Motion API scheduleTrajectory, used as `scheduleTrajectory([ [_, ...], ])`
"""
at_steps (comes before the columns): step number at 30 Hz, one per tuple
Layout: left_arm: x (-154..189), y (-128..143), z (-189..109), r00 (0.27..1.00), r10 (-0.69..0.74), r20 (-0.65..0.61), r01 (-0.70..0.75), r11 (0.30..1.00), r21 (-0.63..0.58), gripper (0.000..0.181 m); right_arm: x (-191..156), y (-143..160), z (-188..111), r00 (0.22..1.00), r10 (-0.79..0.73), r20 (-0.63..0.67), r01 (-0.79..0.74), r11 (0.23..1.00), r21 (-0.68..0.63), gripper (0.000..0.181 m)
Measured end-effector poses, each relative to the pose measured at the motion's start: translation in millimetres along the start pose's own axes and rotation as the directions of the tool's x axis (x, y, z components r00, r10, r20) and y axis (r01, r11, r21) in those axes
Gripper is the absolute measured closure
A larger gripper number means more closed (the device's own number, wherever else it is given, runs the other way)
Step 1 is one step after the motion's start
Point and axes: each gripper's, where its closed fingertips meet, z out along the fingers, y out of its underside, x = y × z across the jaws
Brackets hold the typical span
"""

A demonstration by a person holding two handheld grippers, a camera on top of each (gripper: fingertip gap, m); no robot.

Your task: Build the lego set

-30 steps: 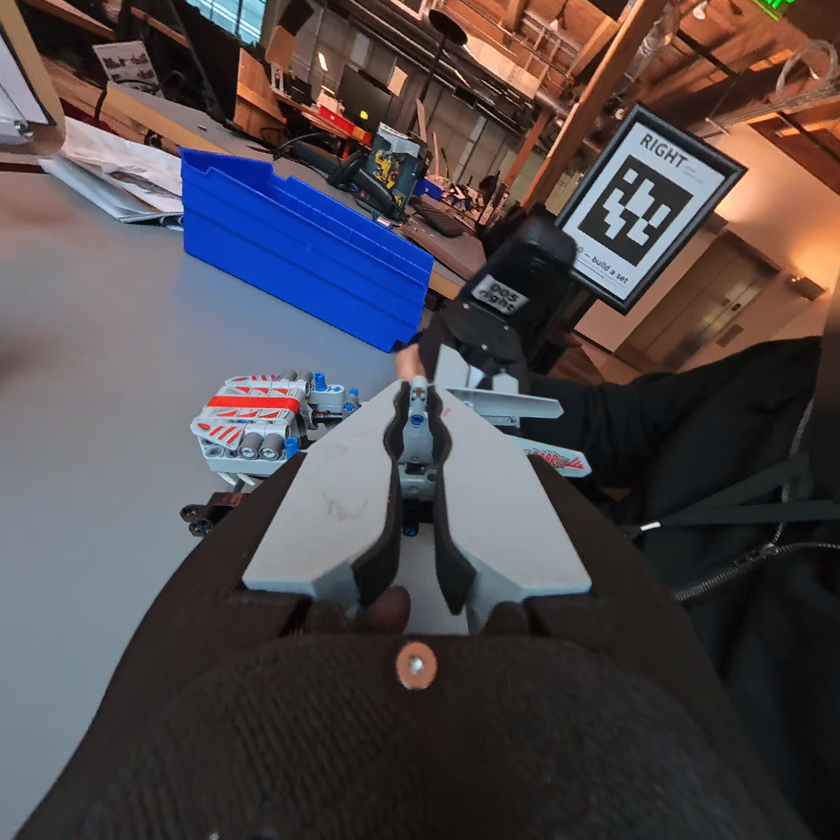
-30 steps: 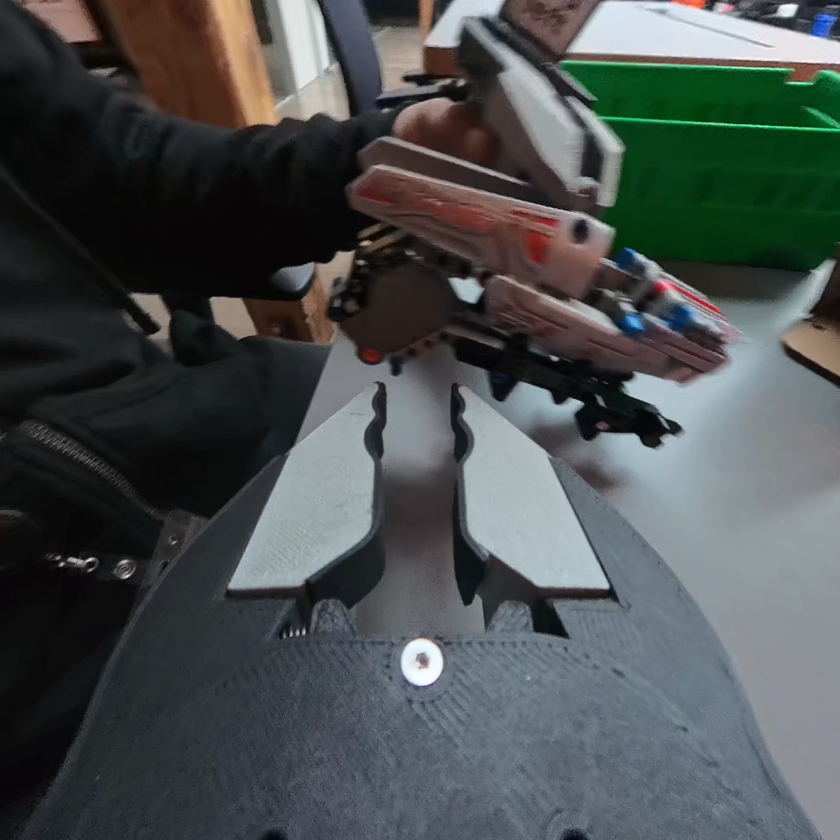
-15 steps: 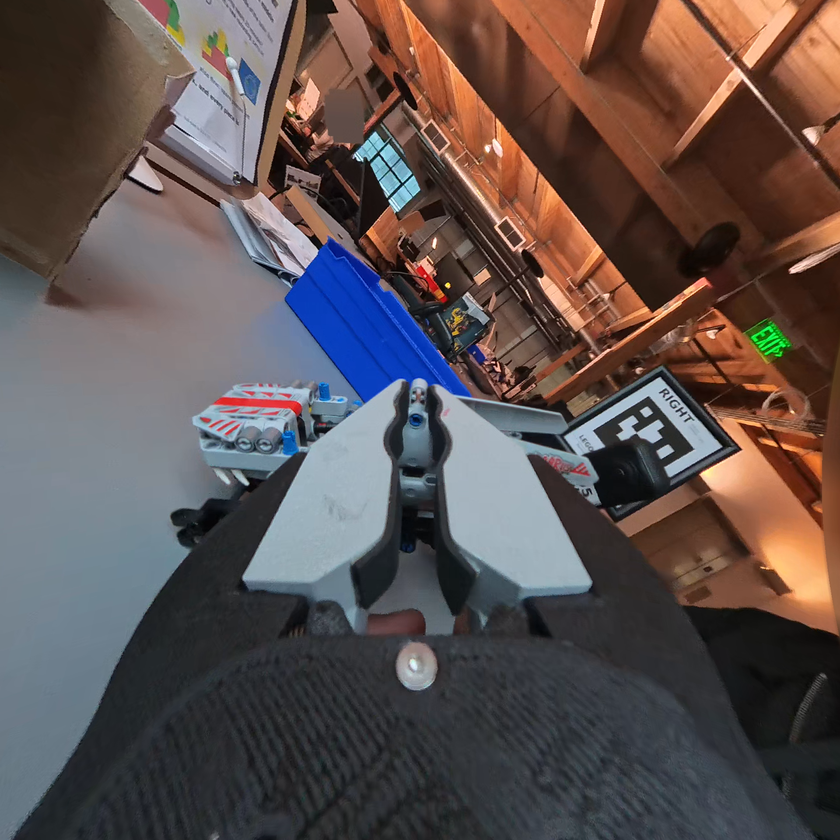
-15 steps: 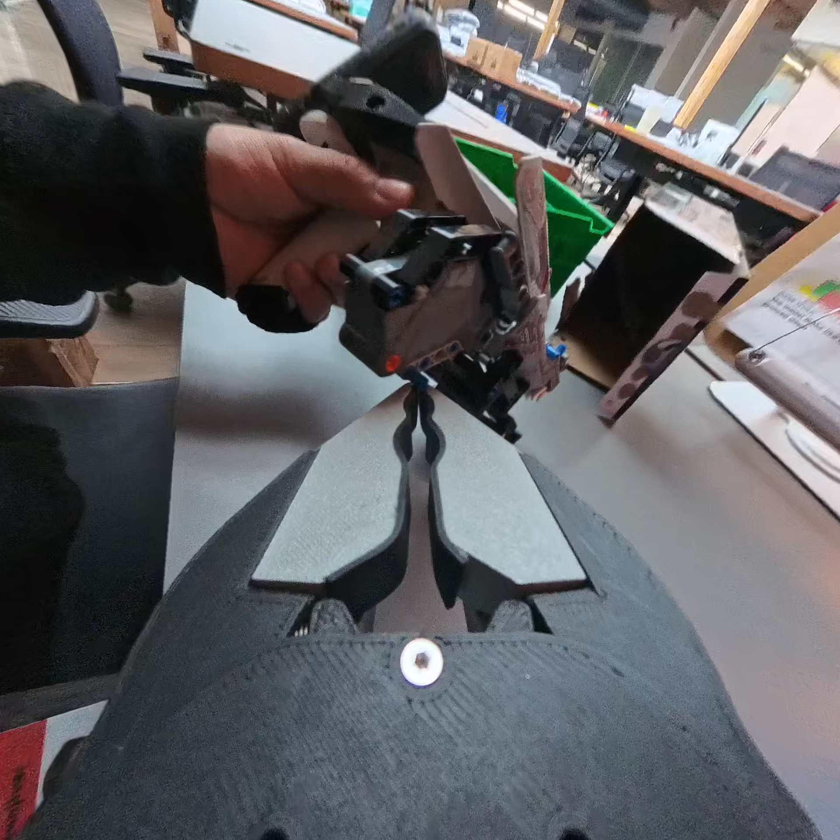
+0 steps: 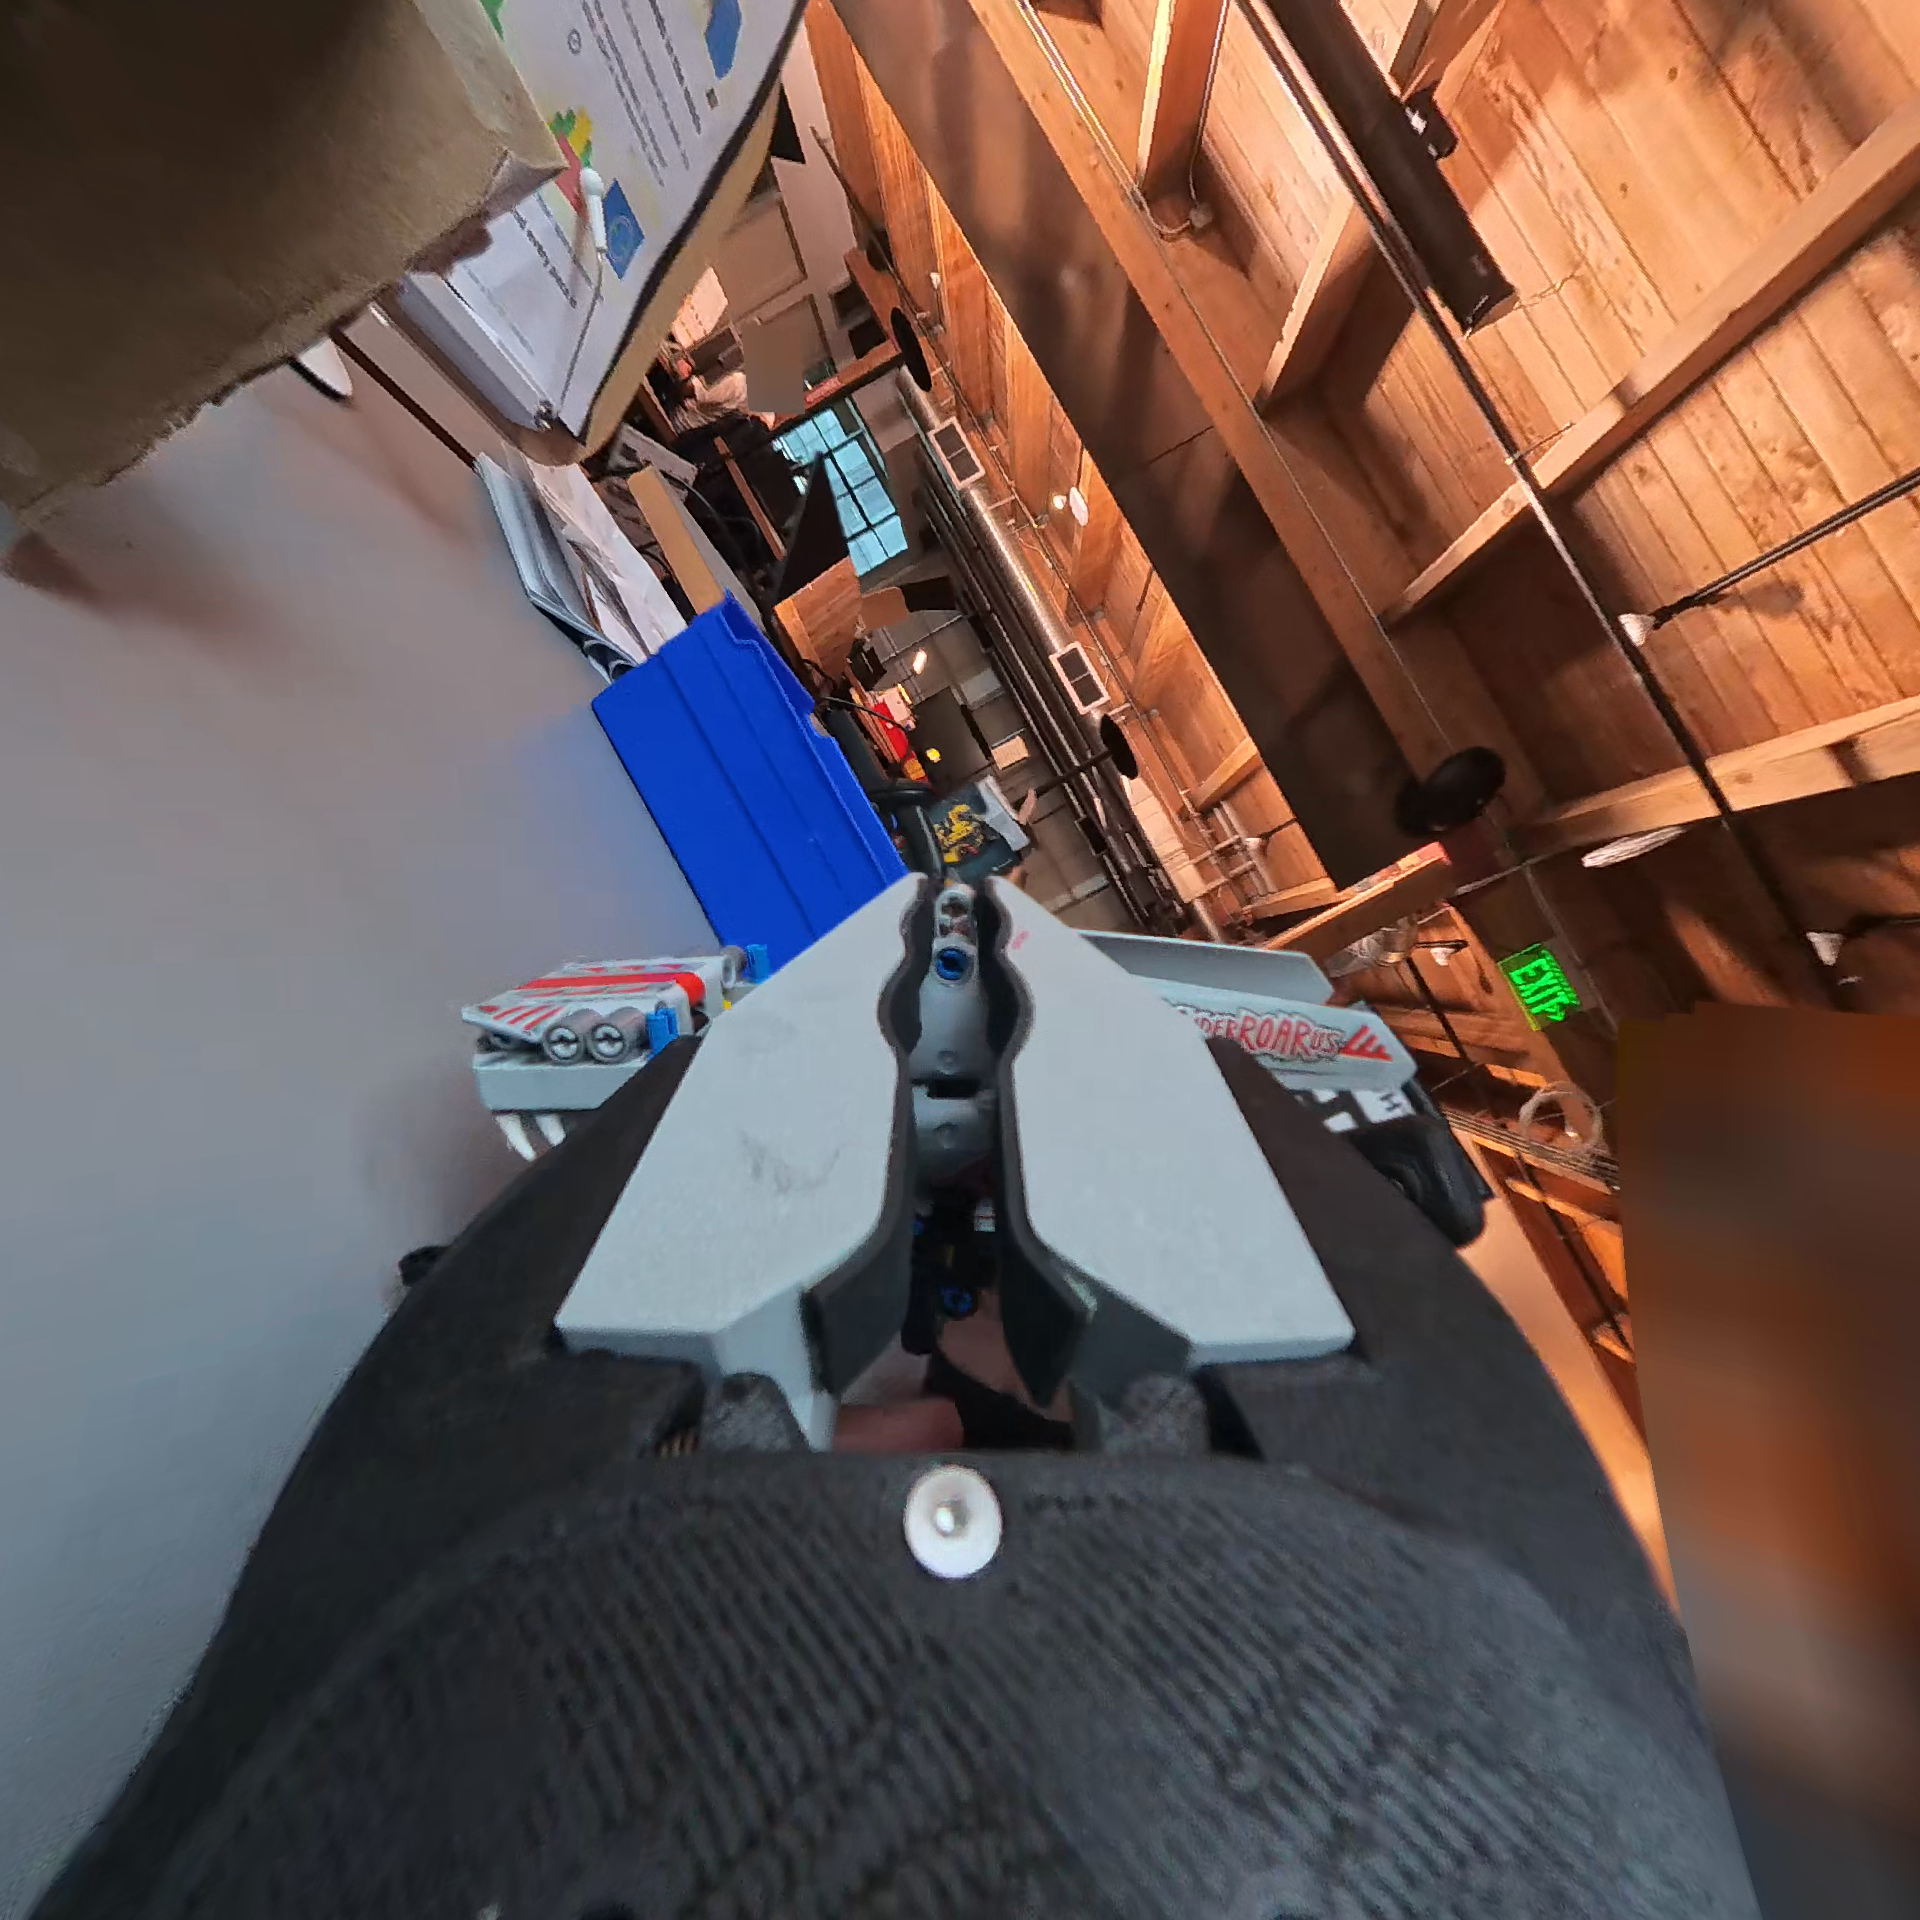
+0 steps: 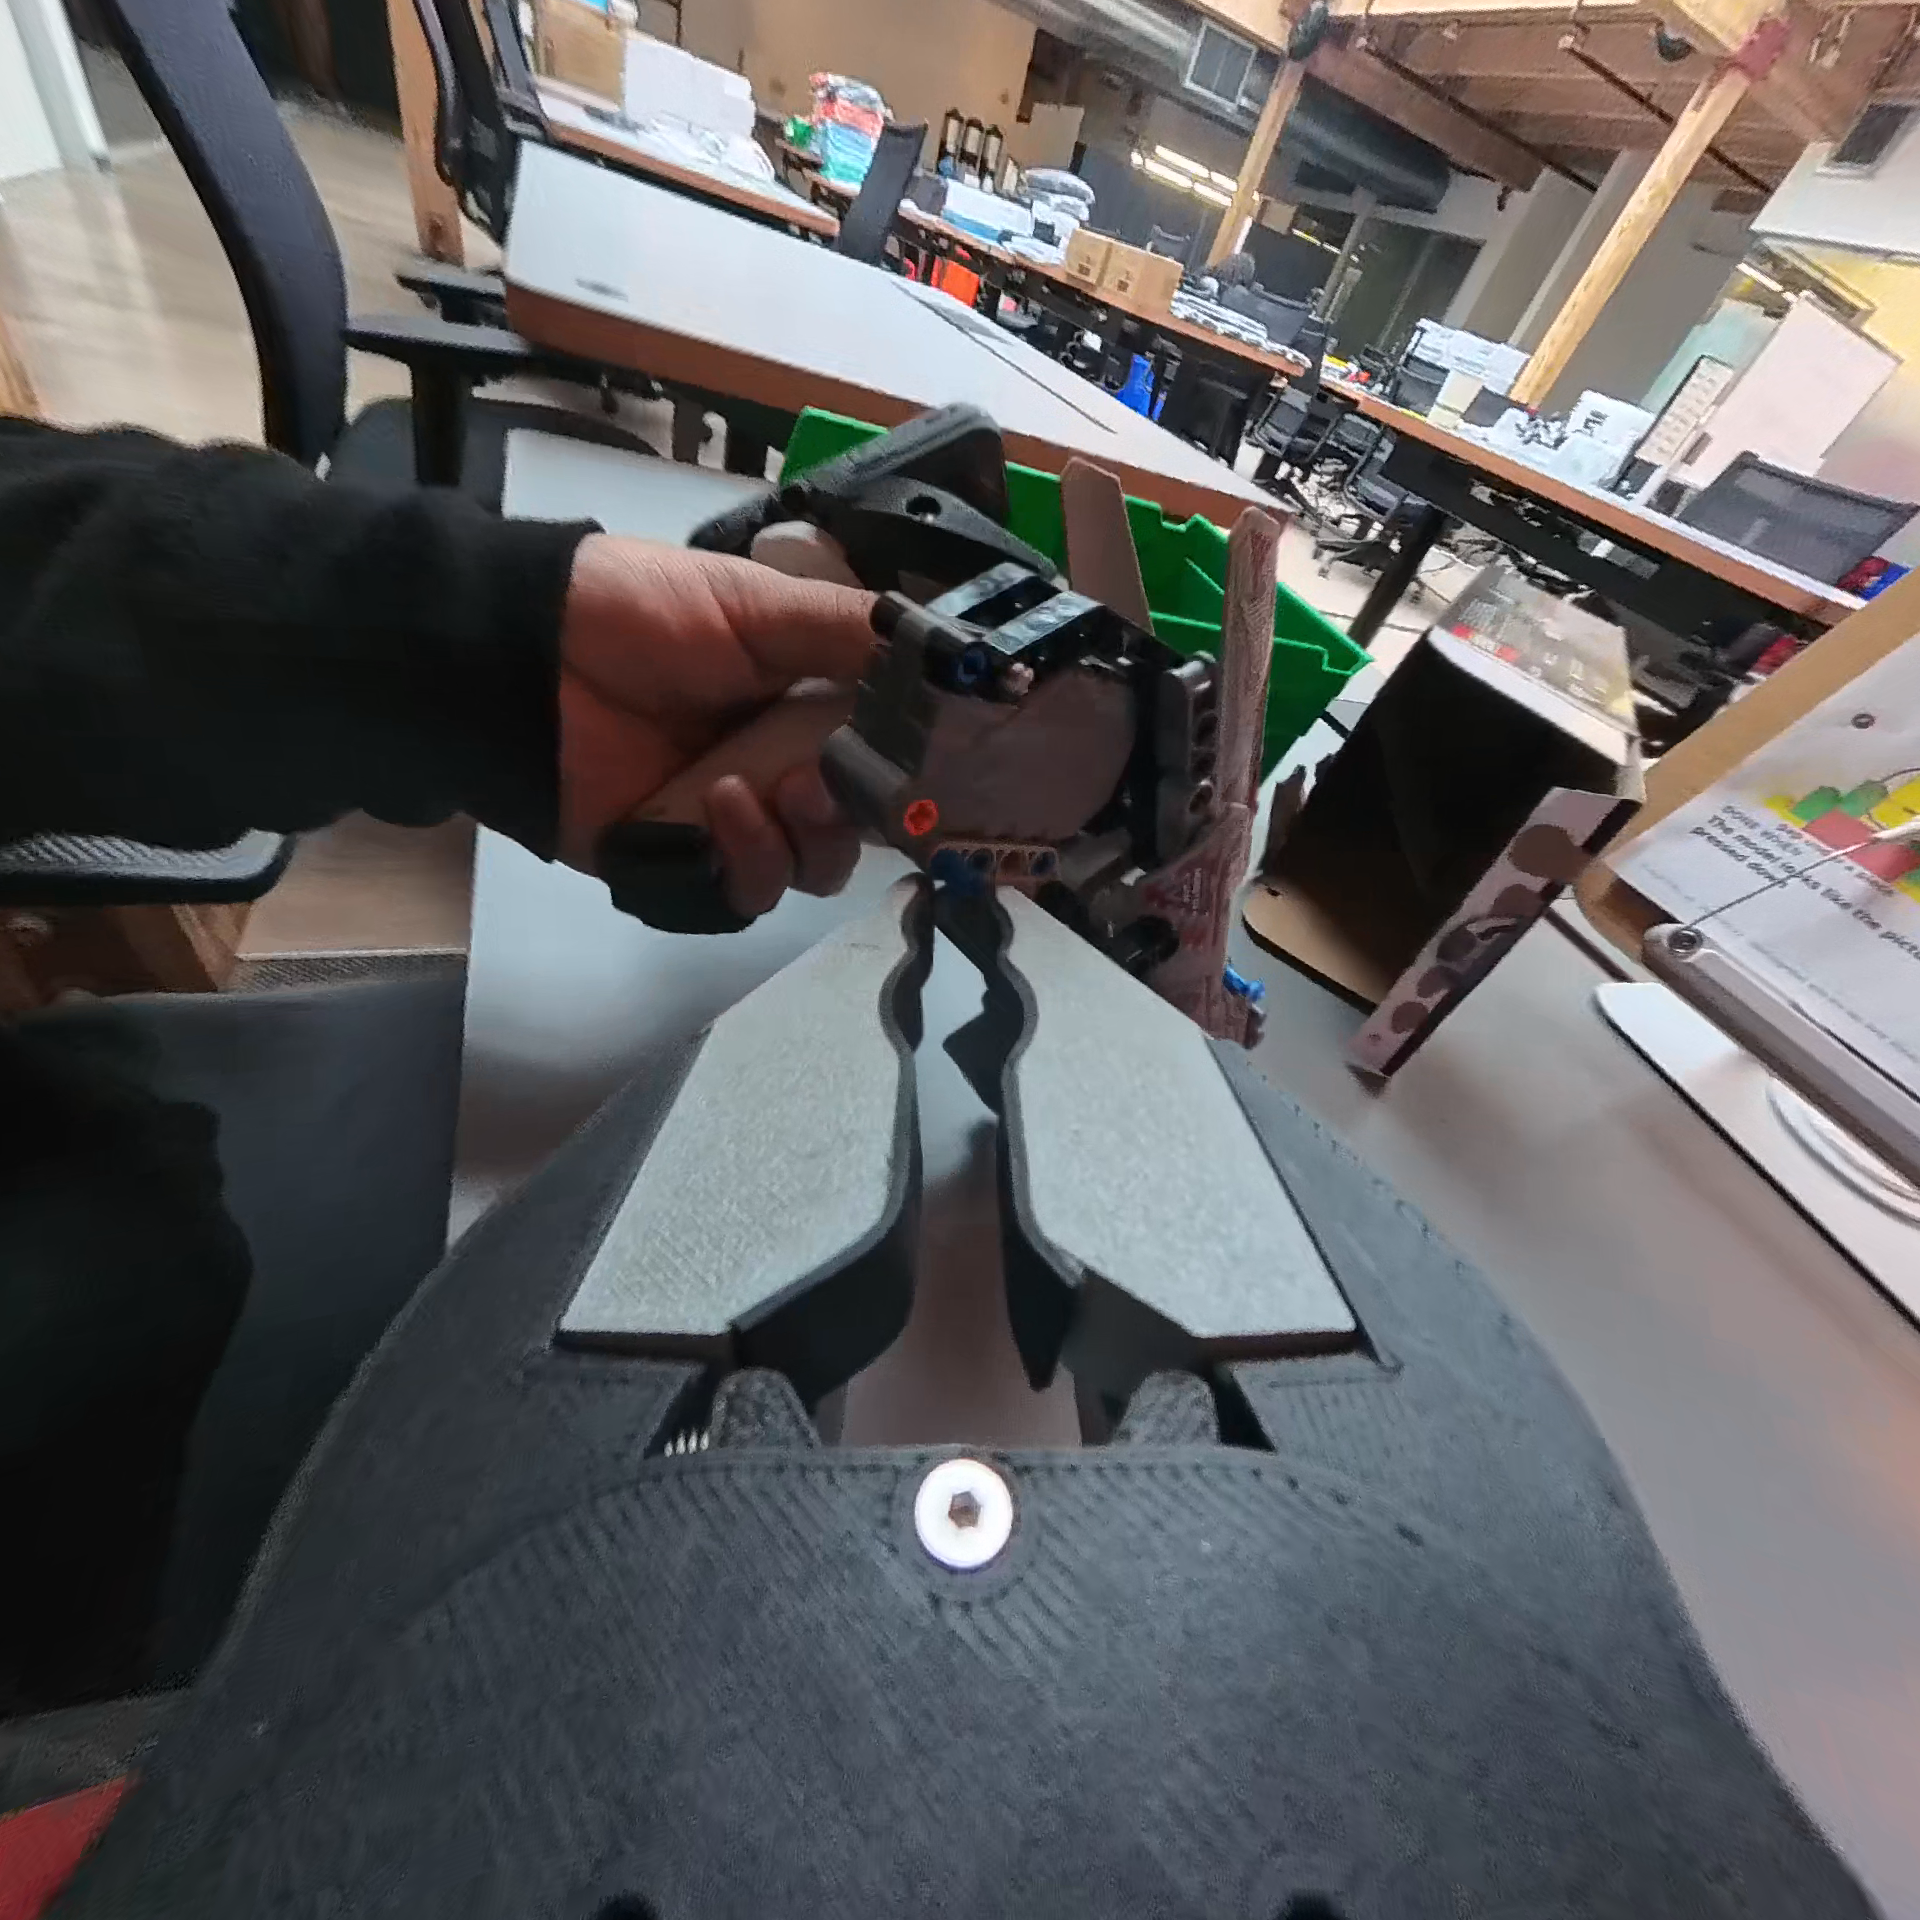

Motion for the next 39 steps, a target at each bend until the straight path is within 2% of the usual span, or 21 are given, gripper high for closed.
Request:
scheduleTrajectory([
  [5, -12.5, -7.4, 1.6, 0.999, -0.012, 0.032, 0.012, 1.0, 0.008, 0.181, 11.2, -13.1, 4.4, 0.995, 0.098, 0.01, -0.099, 0.992, 0.077, 0.181],
  [8, -0.3, -13.1, -13.7, 0.997, 0.074, -0.01, -0.074, 0.997, 0.006, 0.178, 14.8, 0.1, 15.9, 0.993, 0.119, 0.02, -0.119, 0.993, 0.015, 0.181],
  [10, 9.0, -0.8, -21.5, 0.993, 0.11, -0.036, -0.113, 0.99, -0.08, 0.16, 13.1, 12.9, 25.3, 0.986, 0.162, 0.05, -0.16, 0.987, -0.03, 0.181],
  [12, 15.2, 14.9, -24.1, 0.991, 0.118, -0.064, -0.128, 0.975, -0.181, 0.161, 0.8, 28.5, 35.5, 0.967, 0.216, 0.137, -0.205, 0.974, -0.095, 0.181],
  [15, 15.2, 20.0, -22.7, 0.978, 0.205, -0.046, -0.21, 0.945, -0.25, 0.158, 5.4, 46.3, 42.4, 0.956, 0.27, 0.114, -0.253, 0.956, -0.149, 0.181],
  [18, -4.0, 20.0, -25.0, 0.929, 0.365, 0.054, -0.324, 0.877, -0.355, 0.153, 14.3, 50.2, 34.6, 0.958, 0.275, 0.084, -0.259, 0.952, -0.166, 0.175],
  [21, -25.1, 2.2, -48.1, 0.824, 0.538, 0.176, -0.436, 0.802, -0.408, 0.153, 28.8, 57.6, 20.0, 0.961, 0.274, 0.041, -0.262, 0.945, -0.194, 0.172],
  [22, -33.0, 5.6, -56.1, 0.805, 0.561, 0.194, -0.431, 0.777, -0.459, 0.149, 33.2, 62.2, 15.4, 0.96, 0.279, 0.024, -0.268, 0.94, -0.211, 0.17],
  [23, -39.0, 11.1, -61.8, 0.807, 0.557, 0.197, -0.404, 0.763, -0.504, 0.134, 38.0, 66.9, 11.7, 0.96, 0.28, 0.003, -0.273, 0.936, -0.224, 0.167],
  [24, -42.2, 14.6, -64.3, 0.819, 0.54, 0.194, -0.376, 0.76, -0.529, 0.123, 43.5, 71.2, 9.0, 0.96, 0.279, -0.018, -0.275, 0.933, -0.233, 0.166],
  [27, -48.3, 19.8, -60.9, 0.84, 0.521, 0.151, -0.324, 0.706, -0.63, 0.123, 62.8, 80.2, 8.3, 0.954, 0.294, -0.06, -0.299, 0.918, -0.26, 0.16],
  [29, -62.2, 24.1, -55.7, 0.815, 0.565, 0.13, -0.293, 0.595, -0.749, 0.126, 76.8, 79.2, 13.6, 0.949, 0.307, -0.065, -0.313, 0.91, -0.273, 0.154],
  [30, -67.4, 30.6, -52.8, 0.824, 0.554, 0.117, -0.249, 0.541, -0.803, 0.126, 83.8, 77.2, 18.0, 0.95, 0.306, -0.061, -0.311, 0.911, -0.272, 0.152],
  [32, -71.3, 44.4, -43.6, 0.842, 0.535, 0.07, -0.225, 0.466, -0.856, 0.123, 90.4, 71.0, 29.7, 0.954, 0.299, -0.01, -0.291, 0.919, -0.265, 0.163],
  [33, -77.9, 46.0, -42.6, 0.817, 0.573, 0.057, -0.232, 0.418, -0.878, 0.132, 91.3, 68.0, 36.9, 0.958, 0.285, 0.027, -0.268, 0.928, -0.26, 0.172],
  [34, -81.5, 46.2, -40.0, 0.799, 0.6, 0.041, -0.248, 0.391, -0.886, 0.126, 94.3, 68.6, 44.2, 0.965, 0.256, 0.048, -0.235, 0.935, -0.267, 0.172],
  [36, -78.7, 49.2, -34.0, 0.802, 0.598, 0.0, -0.279, 0.374, -0.884, 0.135, 90.5, 78.8, 55.8, 0.973, 0.187, 0.138, -0.134, 0.937, -0.322, 0.17],
  [38, -77.9, 50.3, -32.3, 0.795, 0.606, -0.034, -0.311, 0.359, -0.88, 0.135, 85.1, 97.9, 60.0, 0.966, 0.159, 0.204, -0.063, 0.91, -0.411, 0.18],
  [39, -77.7, 50.0, -31.9, 0.8, 0.599, -0.034, -0.314, 0.369, -0.875, 0.135, 86.2, 101.3, 59.9, 0.966, 0.157, 0.204, -0.058, 0.905, -0.421, 0.173],
])
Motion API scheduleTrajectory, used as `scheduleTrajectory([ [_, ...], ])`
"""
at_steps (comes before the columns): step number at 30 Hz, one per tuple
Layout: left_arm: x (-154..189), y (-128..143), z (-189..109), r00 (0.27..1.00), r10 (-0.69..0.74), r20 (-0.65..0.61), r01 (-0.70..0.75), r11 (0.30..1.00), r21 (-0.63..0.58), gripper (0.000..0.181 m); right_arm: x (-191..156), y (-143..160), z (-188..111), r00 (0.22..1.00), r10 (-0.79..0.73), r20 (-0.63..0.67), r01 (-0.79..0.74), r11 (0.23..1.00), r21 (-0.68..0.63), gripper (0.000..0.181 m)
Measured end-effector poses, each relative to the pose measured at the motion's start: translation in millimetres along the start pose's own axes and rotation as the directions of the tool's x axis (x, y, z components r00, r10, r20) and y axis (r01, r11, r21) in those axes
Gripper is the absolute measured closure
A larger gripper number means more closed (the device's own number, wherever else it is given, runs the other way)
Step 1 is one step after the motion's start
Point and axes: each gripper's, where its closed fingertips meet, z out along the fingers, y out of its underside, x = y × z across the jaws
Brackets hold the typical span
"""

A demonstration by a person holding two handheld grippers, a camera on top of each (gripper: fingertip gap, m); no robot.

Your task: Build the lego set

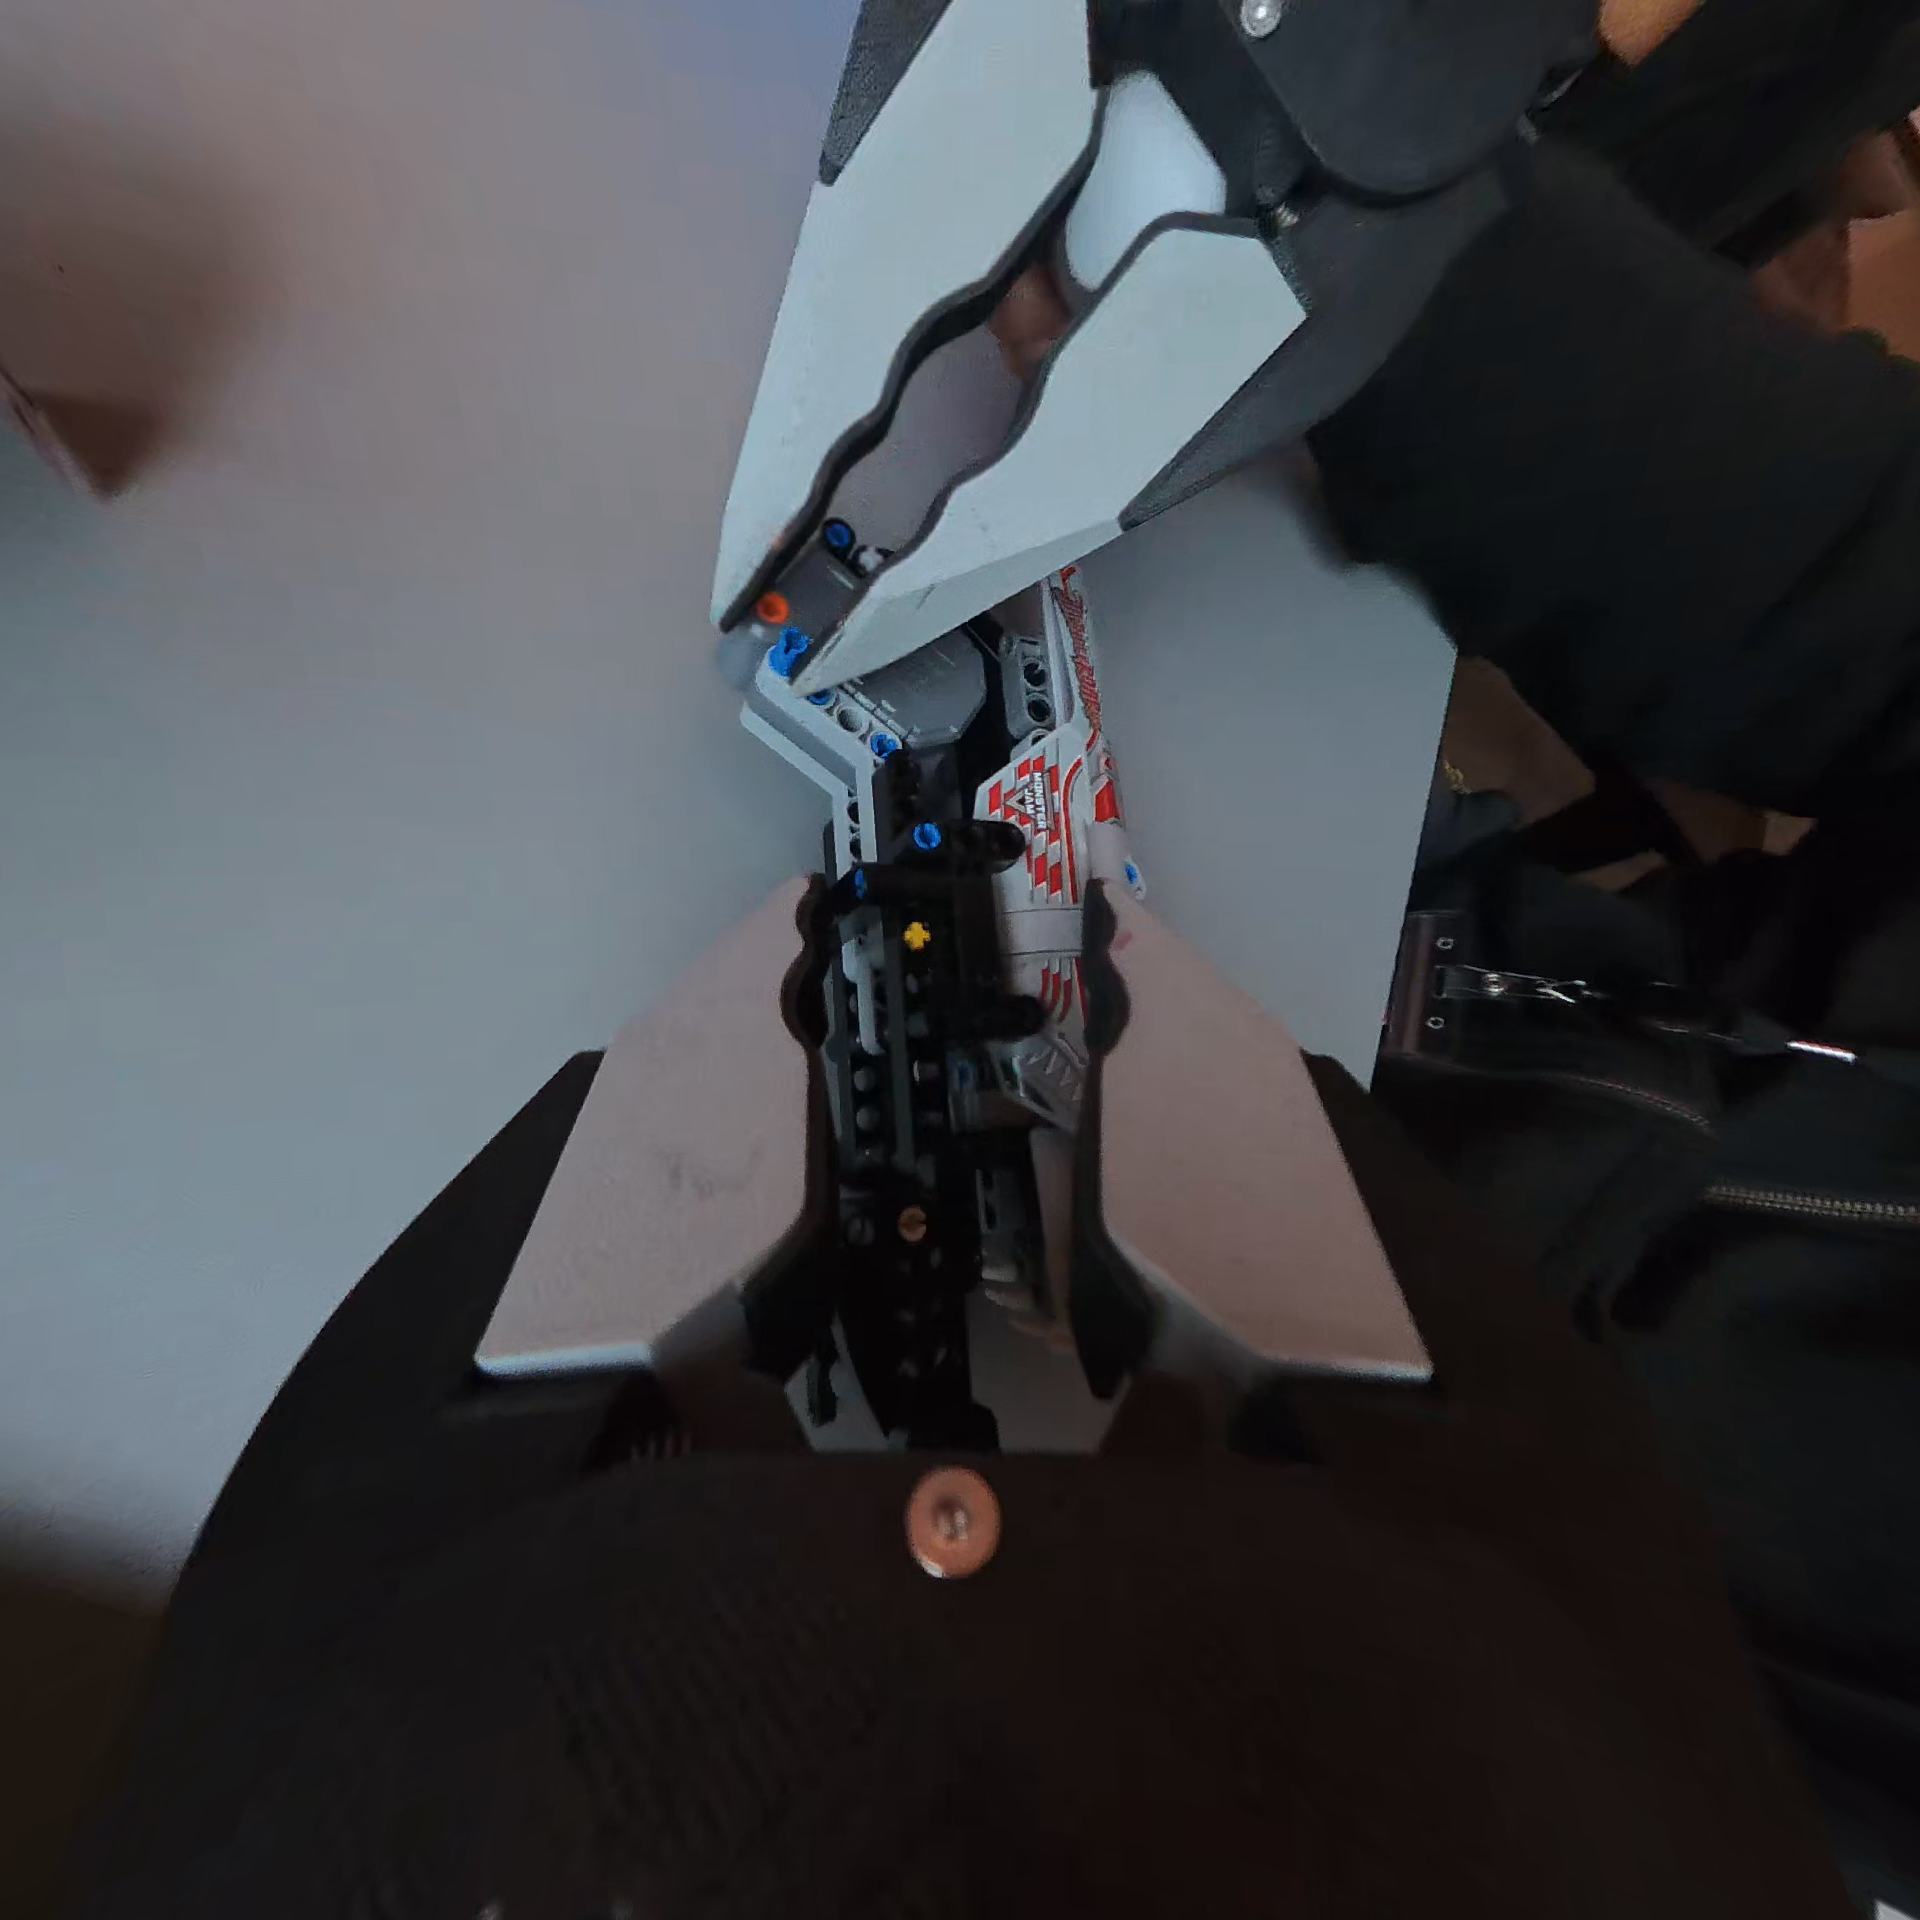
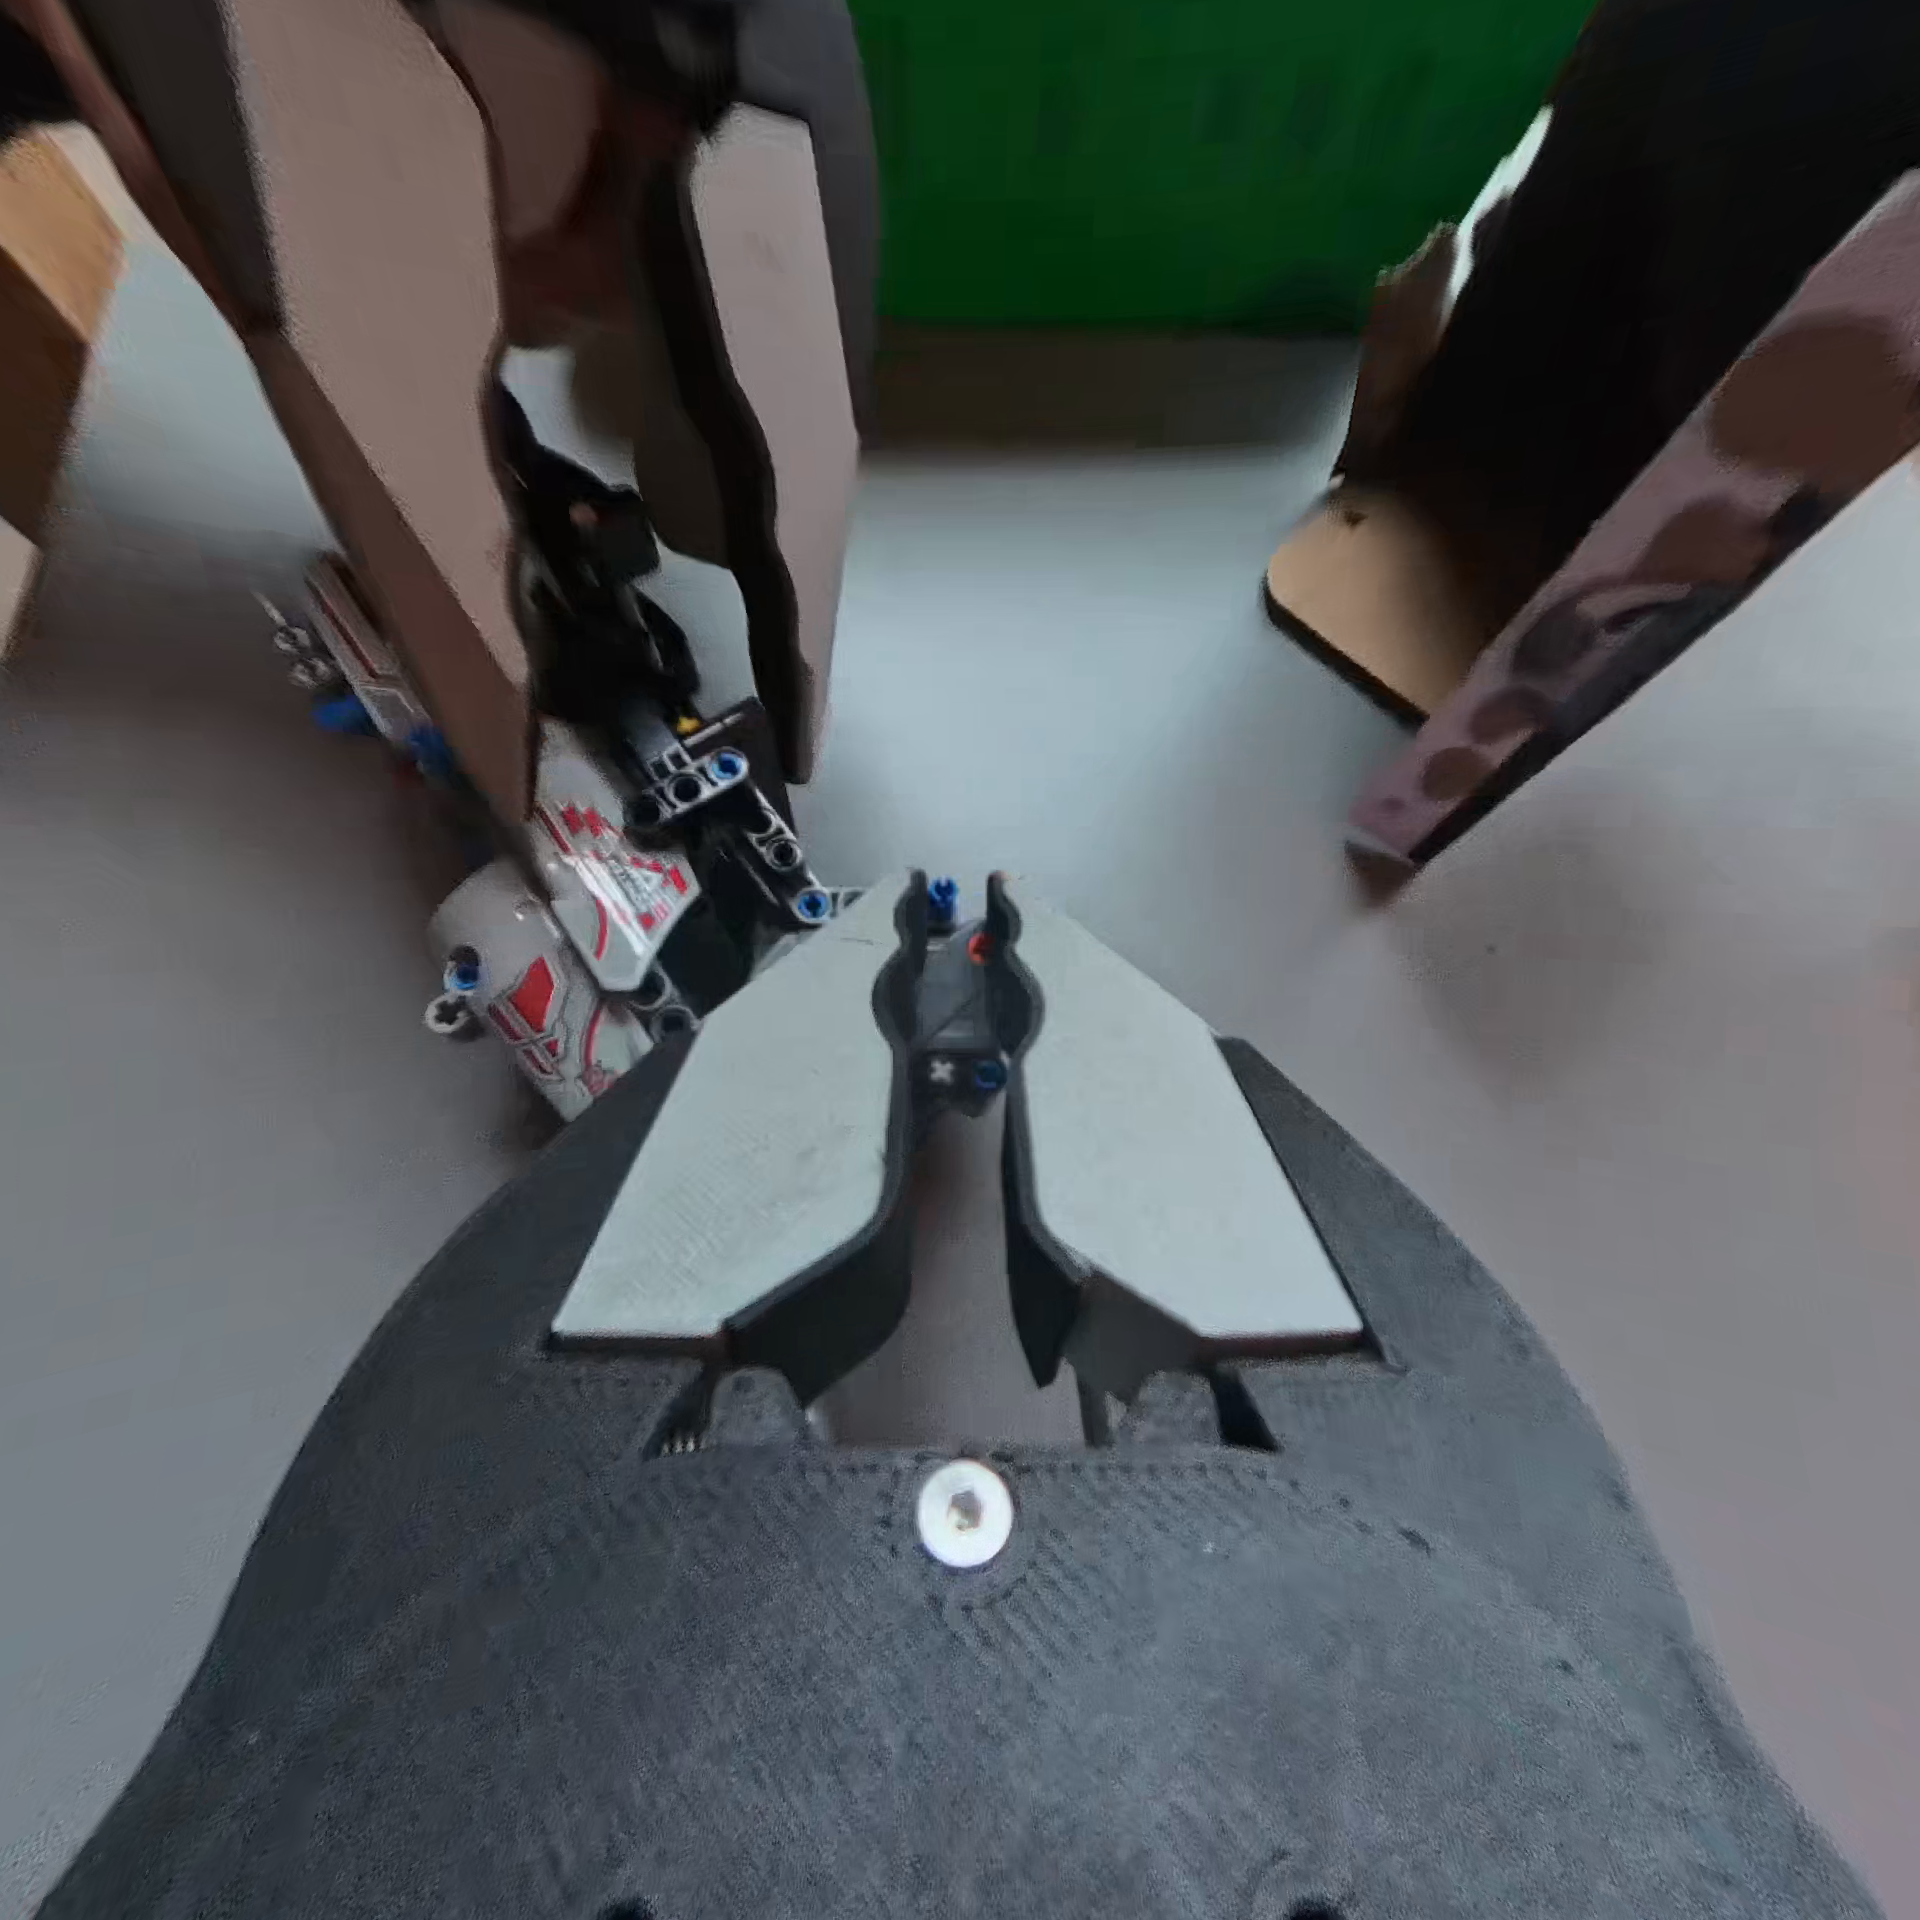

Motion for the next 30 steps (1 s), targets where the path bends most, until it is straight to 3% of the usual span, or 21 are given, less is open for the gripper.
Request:
scheduleTrajectory([
  [3, -2.3, -1.7, -3.8, 1.0, 0.016, -0.006, -0.016, 0.999, 0.029, 0.149, -1.8, 0.2, -7.1, 1.0, 0.007, 0.018, -0.008, 0.999, 0.046, 0.17],
  [6, 4.7, -20.6, -10.8, 0.998, 0.025, -0.057, -0.019, 0.994, 0.106, 0.152, -2.8, 6.1, -7.0, 1.0, -0.004, 0.024, 0.002, 0.998, 0.059, 0.177],
  [9, -2.9, -14.0, 3.8, 0.999, 0.042, -0.015, -0.042, 0.999, -0.009, 0.153, -1.8, 7.0, -3.4, 0.999, 0.017, 0.03, -0.019, 0.997, 0.071, 0.181],
  [11, 0.6, -13.1, 12.2, 0.998, 0.03, -0.055, -0.033, 0.998, -0.045, 0.148, -5.2, 3.4, -4.1, 0.999, 0.01, 0.05, -0.015, 0.995, 0.098, 0.181],
  [14, -2.1, -16.0, 18.8, 0.998, 0.032, -0.053, -0.034, 0.999, -0.041, 0.166, -7.0, 1.6, -3.3, 0.999, -0.015, 0.046, 0.01, 0.994, 0.11, 0.181],
  [21, -6.1, -17.1, 24.9, 0.997, 0.059, -0.044, -0.057, 0.998, 0.031, 0.16, -8.7, 0.1, -2.8, 0.998, -0.052, 0.041, 0.046, 0.991, 0.125, 0.175],
  [26, -7.2, -17.7, 25.0, 0.998, 0.033, -0.053, -0.03, 0.998, 0.061, 0.16, -9.6, 1.2, -1.0, 0.996, -0.059, 0.069, 0.051, 0.992, 0.113, 0.181],
  [30, -4.5, -16.3, 24.6, 0.997, 0.008, -0.08, 0.0, 0.996, 0.09, 0.166, -8.9, 0.3, -0.3, 0.998, 0.009, 0.069, -0.017, 0.993, 0.121, 0.181],
])
